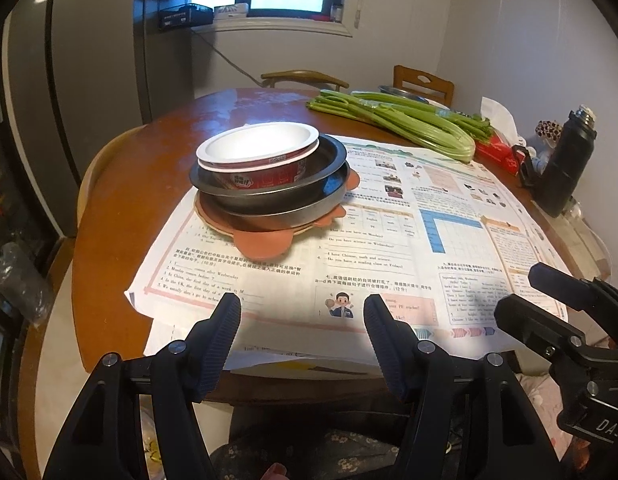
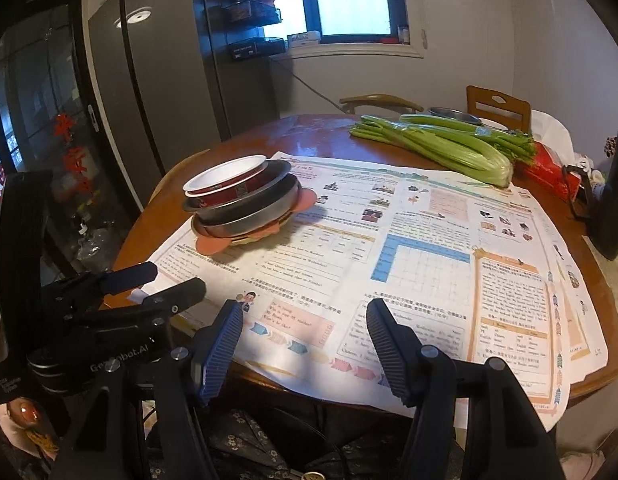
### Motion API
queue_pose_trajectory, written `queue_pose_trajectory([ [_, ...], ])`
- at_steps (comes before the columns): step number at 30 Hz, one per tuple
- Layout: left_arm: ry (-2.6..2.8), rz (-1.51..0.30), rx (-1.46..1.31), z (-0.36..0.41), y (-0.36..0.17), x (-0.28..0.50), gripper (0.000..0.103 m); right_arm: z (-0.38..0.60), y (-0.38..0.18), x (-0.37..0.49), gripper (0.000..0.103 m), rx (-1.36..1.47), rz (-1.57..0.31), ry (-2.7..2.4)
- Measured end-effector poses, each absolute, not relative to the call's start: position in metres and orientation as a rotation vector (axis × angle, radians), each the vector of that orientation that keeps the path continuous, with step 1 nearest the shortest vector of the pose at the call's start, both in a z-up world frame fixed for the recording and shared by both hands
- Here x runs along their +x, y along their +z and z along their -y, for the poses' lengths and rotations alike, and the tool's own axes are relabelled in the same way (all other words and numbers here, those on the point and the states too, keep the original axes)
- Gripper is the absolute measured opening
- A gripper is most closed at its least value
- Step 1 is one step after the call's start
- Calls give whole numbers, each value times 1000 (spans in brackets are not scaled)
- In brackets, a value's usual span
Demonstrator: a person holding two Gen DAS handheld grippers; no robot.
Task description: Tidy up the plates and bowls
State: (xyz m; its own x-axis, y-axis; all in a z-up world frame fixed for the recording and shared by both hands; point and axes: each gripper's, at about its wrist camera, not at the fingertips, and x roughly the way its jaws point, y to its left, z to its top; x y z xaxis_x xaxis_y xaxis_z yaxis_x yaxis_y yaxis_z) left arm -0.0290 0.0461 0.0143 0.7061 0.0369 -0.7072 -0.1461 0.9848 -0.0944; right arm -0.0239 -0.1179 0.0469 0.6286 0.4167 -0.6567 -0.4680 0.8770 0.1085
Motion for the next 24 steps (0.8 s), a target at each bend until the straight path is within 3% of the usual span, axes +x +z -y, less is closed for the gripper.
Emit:
queue_pose_trajectory([
  [24,92,-771,-154,-52,16,-40,66,117,45,-35,64,-82,-735,517],
])
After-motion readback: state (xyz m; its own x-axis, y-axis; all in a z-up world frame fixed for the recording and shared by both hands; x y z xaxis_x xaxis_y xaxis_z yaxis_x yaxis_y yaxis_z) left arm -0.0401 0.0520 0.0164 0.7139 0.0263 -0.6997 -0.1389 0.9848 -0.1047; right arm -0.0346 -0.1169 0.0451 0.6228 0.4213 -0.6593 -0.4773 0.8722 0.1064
